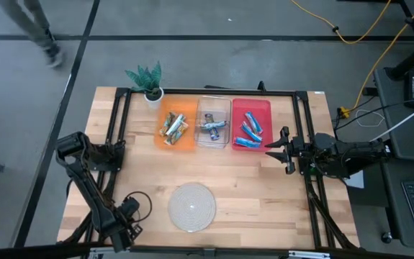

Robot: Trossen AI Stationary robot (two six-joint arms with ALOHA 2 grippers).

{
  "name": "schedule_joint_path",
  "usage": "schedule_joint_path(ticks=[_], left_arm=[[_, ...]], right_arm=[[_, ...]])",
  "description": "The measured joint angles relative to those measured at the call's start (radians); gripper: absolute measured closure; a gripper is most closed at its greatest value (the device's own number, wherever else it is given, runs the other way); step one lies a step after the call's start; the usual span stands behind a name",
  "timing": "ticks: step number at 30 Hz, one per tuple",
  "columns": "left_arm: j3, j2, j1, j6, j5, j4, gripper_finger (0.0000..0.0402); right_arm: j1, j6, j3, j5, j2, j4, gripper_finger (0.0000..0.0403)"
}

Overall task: Pick and place Granola Bars by type
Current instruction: Put the red granola bar into the pink bin

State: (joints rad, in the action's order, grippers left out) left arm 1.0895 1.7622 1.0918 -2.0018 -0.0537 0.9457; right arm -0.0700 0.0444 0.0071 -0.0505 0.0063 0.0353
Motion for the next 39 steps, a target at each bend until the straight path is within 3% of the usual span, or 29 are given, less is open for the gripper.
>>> schedule_joint_path(ticks=[16, 39], left_arm=[[0.160, -0.001, -0.060, 0.123, 0.045, 0.194, 0.0337], [0.419, -0.001, -0.262, 0.574, 0.317, 0.241, 0.0336]], right_arm=[[0.000, 0.000, 0.000, 0.000, 0.000, 0.000, 0.0271], [0.000, 0.000, 0.000, 0.000, 0.000, 0.000, 0.0271]])
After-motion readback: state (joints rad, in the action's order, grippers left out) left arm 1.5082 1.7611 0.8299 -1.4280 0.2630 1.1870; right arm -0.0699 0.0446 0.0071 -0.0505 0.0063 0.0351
